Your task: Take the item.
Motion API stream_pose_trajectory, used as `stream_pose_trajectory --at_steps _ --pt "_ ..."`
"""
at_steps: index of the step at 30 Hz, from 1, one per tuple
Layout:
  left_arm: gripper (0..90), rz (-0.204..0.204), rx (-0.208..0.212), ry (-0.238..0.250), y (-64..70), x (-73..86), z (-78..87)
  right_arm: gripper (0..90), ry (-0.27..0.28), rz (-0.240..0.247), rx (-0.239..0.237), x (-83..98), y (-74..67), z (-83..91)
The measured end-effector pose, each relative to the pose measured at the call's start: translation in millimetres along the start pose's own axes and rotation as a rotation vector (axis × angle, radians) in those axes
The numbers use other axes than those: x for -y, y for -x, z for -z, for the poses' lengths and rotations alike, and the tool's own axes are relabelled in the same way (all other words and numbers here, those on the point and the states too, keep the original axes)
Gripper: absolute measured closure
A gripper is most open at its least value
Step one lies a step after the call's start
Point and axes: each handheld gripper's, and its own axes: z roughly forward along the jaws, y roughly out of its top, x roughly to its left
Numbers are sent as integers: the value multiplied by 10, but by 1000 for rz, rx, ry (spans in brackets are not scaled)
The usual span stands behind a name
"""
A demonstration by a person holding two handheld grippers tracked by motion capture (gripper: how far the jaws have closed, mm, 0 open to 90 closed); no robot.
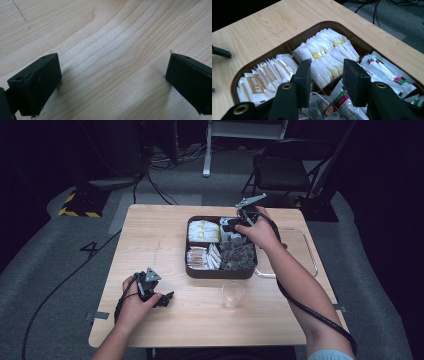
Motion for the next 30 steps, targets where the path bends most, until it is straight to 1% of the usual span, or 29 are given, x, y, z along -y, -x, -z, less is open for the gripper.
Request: stream_pose_trajectory --at_steps 5,7,17,21,27,30 --pt "4 3 1 2 2 2 0 585 -10 -8 3 -17 21 -160" --pt "4 3 1 1 1 2 1 584 -19 -8 9 -17 32 -219" --pt "4 3 1 1 2 2 0 588 -74 -5 6 27 35 -495" --pt "4 3 2 1 2 2 1 590 -87 -18 5 37 46 -578" --pt "4 3 2 1 2 2 1 607 -139 -3 17 43 64 -674" --pt "4 1 2 0 0 1 1 612 -154 -2 12 37 55 -710"
